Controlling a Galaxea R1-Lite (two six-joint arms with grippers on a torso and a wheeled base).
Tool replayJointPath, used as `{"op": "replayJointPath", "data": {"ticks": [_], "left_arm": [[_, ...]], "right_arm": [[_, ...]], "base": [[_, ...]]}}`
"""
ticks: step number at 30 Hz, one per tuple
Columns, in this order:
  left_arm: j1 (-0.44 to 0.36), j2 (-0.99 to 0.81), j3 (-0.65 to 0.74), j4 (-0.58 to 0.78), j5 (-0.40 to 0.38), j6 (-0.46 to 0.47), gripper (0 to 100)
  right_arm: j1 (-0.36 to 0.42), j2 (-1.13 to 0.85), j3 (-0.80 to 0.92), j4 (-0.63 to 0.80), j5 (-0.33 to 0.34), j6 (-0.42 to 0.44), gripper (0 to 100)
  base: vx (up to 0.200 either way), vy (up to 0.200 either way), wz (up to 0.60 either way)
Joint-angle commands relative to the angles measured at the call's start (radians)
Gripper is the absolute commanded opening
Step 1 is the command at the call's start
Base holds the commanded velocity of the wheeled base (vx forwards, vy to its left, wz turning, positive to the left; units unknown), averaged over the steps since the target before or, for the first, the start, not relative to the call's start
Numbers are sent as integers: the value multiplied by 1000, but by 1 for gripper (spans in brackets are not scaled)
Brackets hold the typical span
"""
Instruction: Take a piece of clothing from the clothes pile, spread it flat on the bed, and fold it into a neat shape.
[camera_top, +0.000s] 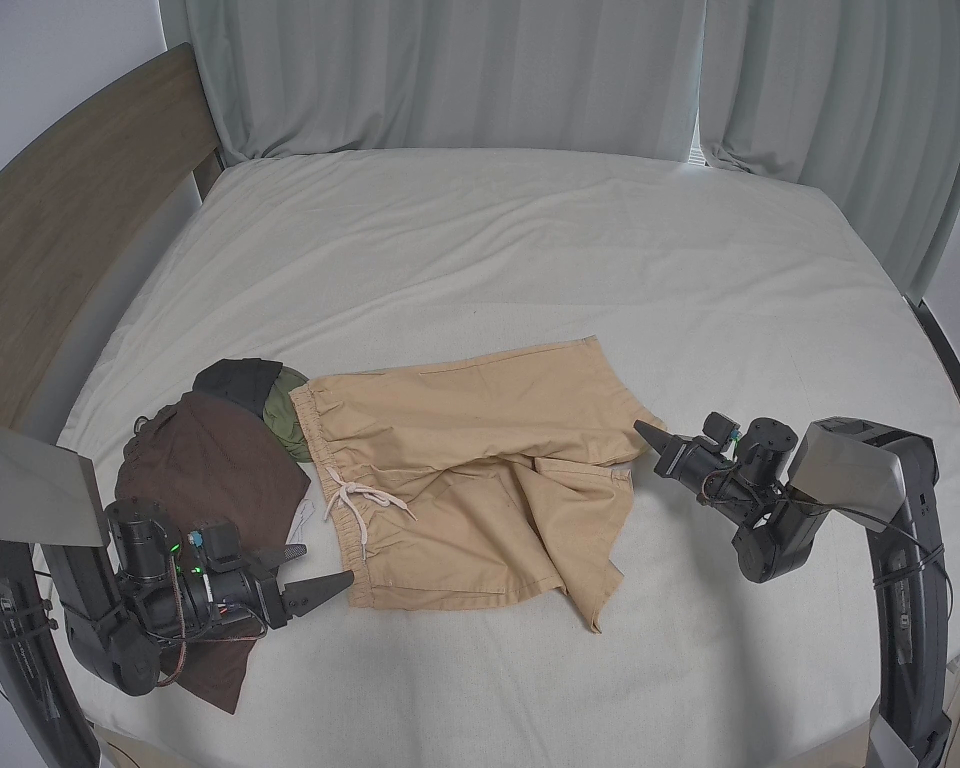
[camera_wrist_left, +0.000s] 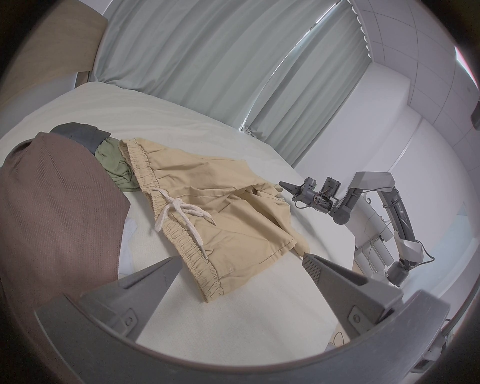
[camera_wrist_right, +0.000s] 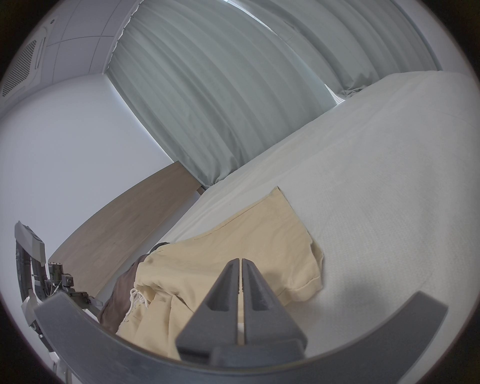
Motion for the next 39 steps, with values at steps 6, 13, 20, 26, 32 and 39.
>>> {"op": "replayJointPath", "data": {"ticks": [6, 13, 20, 26, 32, 39], "left_arm": [[0, 6, 0, -1, -1, -1, 100], [0, 6, 0, -1, -1, -1, 100], [0, 6, 0, -1, 1, -1, 100], [2, 7, 0, -1, -1, -1, 100], [2, 12, 1, -1, -1, -1, 100], [0, 20, 0, -1, -1, -1, 100]], "right_arm": [[-5, -7, 30, -1, -12, -19, 0], [15, -96, 220, 1, 42, -65, 100], [35, -121, 318, 3, 88, -70, 100], [69, -101, 349, 1, 124, -101, 100], [74, -84, 348, 1, 126, -102, 100], [78, -67, 341, -1, 131, -104, 100]], "base": [[0, 0, 0], [0, 0, 0], [0, 0, 0], [0, 0, 0], [0, 0, 0], [0, 0, 0]]}}
